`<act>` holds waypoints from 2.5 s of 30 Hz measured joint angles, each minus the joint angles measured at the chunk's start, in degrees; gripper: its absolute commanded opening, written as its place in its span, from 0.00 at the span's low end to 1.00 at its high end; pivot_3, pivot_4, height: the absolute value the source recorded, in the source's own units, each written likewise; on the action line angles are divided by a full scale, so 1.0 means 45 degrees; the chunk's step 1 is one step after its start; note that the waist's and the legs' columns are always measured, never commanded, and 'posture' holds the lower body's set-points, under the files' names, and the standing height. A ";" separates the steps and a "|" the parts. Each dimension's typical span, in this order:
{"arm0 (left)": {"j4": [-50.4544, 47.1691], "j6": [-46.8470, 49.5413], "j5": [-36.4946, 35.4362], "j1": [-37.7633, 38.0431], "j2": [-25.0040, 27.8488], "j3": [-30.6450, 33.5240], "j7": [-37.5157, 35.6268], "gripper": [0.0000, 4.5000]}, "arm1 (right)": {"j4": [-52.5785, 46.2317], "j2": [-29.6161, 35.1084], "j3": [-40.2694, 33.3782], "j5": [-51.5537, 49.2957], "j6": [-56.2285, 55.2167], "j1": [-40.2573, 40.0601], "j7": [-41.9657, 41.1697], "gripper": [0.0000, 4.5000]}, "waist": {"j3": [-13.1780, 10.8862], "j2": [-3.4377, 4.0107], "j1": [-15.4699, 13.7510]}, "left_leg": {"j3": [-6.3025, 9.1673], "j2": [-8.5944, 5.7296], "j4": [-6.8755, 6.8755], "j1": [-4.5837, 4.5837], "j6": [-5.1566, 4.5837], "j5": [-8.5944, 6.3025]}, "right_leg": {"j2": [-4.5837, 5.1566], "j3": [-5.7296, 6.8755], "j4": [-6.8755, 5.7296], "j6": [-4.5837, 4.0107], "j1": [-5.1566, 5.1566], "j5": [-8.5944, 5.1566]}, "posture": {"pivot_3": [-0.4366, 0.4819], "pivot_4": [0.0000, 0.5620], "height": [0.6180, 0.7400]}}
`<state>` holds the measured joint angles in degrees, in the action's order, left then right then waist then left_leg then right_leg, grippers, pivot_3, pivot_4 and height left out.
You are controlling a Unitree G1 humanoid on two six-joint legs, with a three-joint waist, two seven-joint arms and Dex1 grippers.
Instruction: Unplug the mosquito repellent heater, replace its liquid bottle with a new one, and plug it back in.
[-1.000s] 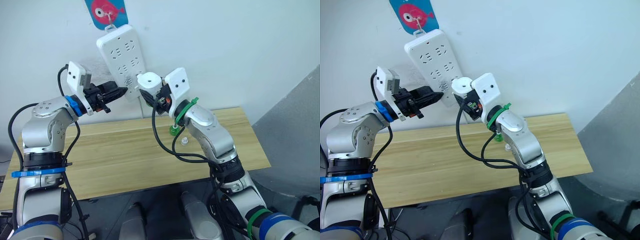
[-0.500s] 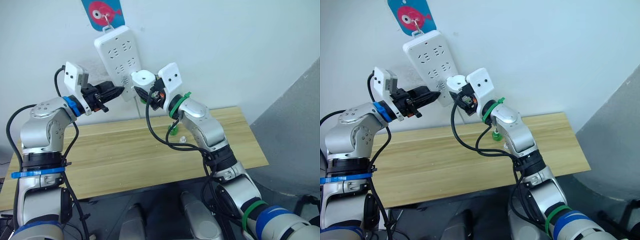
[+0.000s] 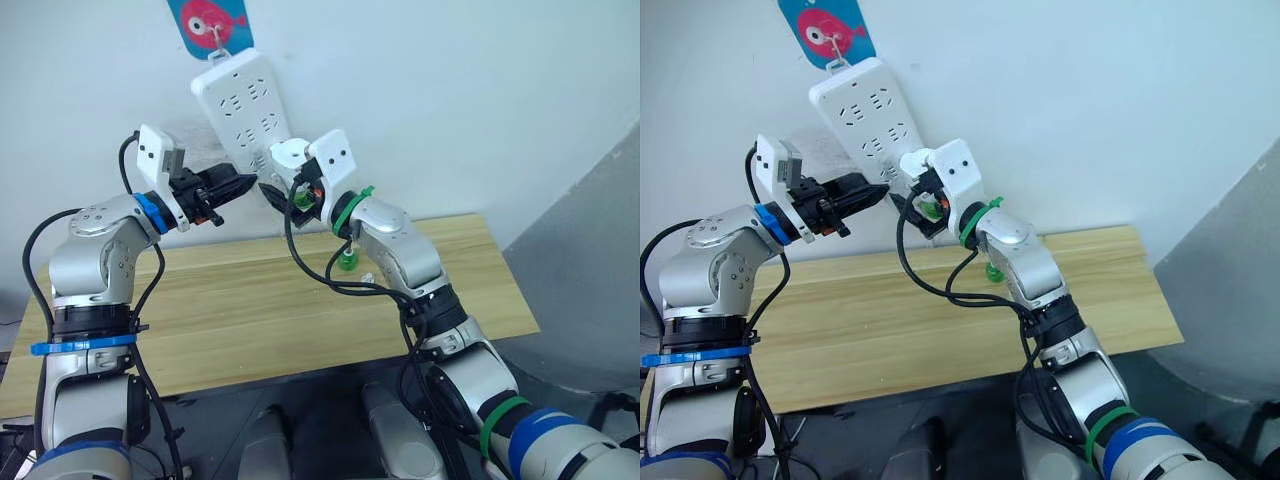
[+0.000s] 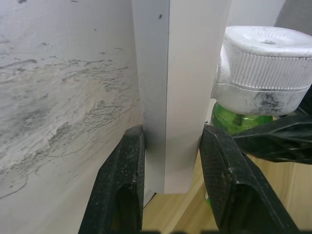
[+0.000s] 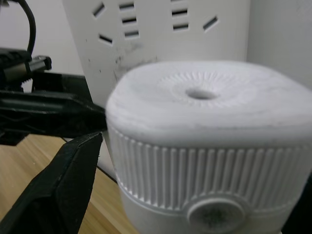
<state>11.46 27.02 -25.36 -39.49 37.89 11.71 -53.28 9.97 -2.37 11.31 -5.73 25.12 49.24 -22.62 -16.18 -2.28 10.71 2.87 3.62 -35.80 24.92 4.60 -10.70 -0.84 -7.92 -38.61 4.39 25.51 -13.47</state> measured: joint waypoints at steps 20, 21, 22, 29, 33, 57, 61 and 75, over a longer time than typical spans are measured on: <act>-0.2381 -0.0449 0.0381 0.3577 0.1667 0.1145 0.0846 0.70 | -0.8196 0.3082 0.0656 -0.2166 0.4276 -0.3624 -0.1943 1.00 | -0.0004 -0.0003 -0.0071 | -0.0008 0.0019 0.0009 -0.0018 0.0077 -0.0053 | -0.0006 -0.0014 0.0003 -0.0012 0.0002 -0.0083 | 0.37 0.49 1.00; -0.2915 -0.0259 0.0202 0.4010 0.1686 0.1452 0.0917 0.71 | -0.8247 0.3058 0.0719 -0.2280 0.4276 -0.3623 -0.1970 0.96 | -0.0005 -0.0003 -0.0113 | -0.0008 0.0017 0.0016 -0.0017 0.0078 -0.0054 | -0.0002 -0.0011 -0.0001 -0.0014 0.0005 -0.0093 | 0.38 0.50 1.00; -0.3623 -0.0180 0.0051 0.4677 0.1673 0.1815 0.1042 0.71 | -0.8291 0.2982 0.0769 -0.2424 0.4277 -0.3609 -0.1973 0.92 | -0.0005 -0.0003 -0.0144 | -0.0012 0.0022 0.0023 -0.0018 0.0081 -0.0057 | -0.0004 -0.0013 0.0007 -0.0016 0.0013 -0.0096 | 0.39 0.50 1.00; -0.8013 -0.0331 -0.0351 0.9731 0.0770 0.2901 0.1350 0.71 | -0.7555 0.2181 0.0932 -0.2367 0.3830 -0.3081 -0.1476 0.37 | -0.0008 -0.0003 -0.0589 | -0.0013 0.0024 0.0077 -0.0020 0.0087 -0.0059 | 0.0000 0.0002 0.0003 -0.0057 0.0043 -0.0132 | 0.44 0.50 1.00; -0.9276 -0.1089 -0.0188 1.0297 -0.0229 0.2887 0.2203 0.71 | -0.6377 0.1696 0.1271 -0.1942 0.3153 -0.2628 -0.1077 0.04 | -0.0008 -0.0006 -0.0934 | -0.0025 0.0018 0.0055 -0.0018 0.0091 -0.0056 | 0.0004 -0.0011 0.0010 -0.0143 0.0035 -0.0177 | 0.44 0.50 1.00; -1.0391 -0.1675 0.0138 1.0608 -0.1202 0.1435 0.3476 0.71 | -0.3593 0.0798 0.1232 -0.0938 0.1985 -0.1529 -0.0163 0.01 | -0.0007 -0.0007 -0.0992 | -0.0051 0.0020 0.0068 -0.0019 0.0089 -0.0060 | 0.0001 -0.0030 0.0022 -0.0096 0.0041 -0.0152 | 0.42 0.48 1.00; -1.0372 -0.1675 0.0139 1.0583 -0.1197 0.1423 0.3471 0.71 | -0.3525 0.0668 0.1231 -0.0939 0.1994 -0.1443 -0.0025 0.01 | -0.0007 -0.0007 -0.0986 | -0.0051 0.0019 0.0068 -0.0018 0.0089 -0.0059 | 0.0002 -0.0030 0.0023 -0.0094 0.0042 -0.0151 | 0.42 0.48 1.00; -1.0116 -0.1682 0.0140 1.0316 -0.1187 0.1243 0.3380 0.71 | -0.3532 0.0526 0.0893 -0.1175 0.2360 -0.1485 0.0341 0.01 | -0.0006 -0.0007 -0.0994 | -0.0055 0.0011 -0.0027 -0.0018 0.0089 -0.0055 | 0.0003 -0.0052 0.0001 -0.0149 0.0022 -0.0164 | 0.41 0.46 1.00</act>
<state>-34.06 19.45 -24.73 6.93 32.55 17.30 -38.07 -5.93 0.00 15.33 -11.02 35.74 42.56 -21.09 -16.21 -2.32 6.24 2.63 3.67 -35.92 24.84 5.00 -10.95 -0.83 -8.15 -38.61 3.72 25.61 -14.21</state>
